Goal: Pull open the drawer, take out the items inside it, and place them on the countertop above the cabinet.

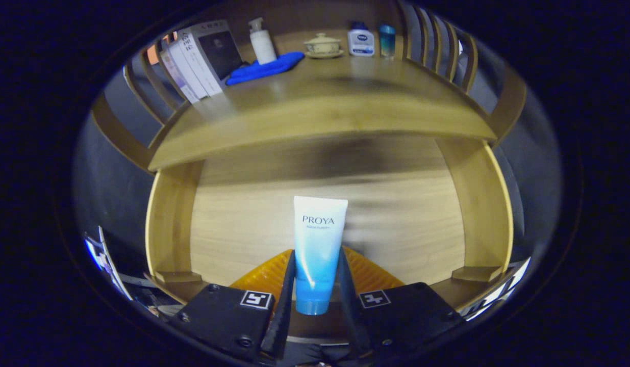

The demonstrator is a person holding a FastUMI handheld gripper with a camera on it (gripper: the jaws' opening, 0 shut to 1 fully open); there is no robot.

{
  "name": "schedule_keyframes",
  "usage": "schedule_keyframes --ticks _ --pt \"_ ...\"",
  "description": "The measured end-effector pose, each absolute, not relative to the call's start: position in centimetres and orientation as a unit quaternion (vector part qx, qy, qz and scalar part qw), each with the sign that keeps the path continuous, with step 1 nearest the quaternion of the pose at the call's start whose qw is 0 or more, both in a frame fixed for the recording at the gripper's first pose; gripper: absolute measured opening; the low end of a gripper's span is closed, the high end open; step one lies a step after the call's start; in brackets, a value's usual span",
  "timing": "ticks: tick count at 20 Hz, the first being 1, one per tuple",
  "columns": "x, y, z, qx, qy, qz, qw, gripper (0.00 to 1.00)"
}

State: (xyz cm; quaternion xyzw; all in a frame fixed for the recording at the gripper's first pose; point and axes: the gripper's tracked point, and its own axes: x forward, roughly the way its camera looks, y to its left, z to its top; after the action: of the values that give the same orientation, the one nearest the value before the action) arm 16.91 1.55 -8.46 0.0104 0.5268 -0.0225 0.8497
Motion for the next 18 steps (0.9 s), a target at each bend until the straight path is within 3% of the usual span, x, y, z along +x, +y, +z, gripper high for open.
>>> schedule_keyframes --ticks 7,18 --pt "19.5 2.2 -2.7 -0.003 0.496 -0.020 0.868 0.49" --pt "29.8 2.7 0.0 -0.012 0.484 -0.035 0.874 0.48"
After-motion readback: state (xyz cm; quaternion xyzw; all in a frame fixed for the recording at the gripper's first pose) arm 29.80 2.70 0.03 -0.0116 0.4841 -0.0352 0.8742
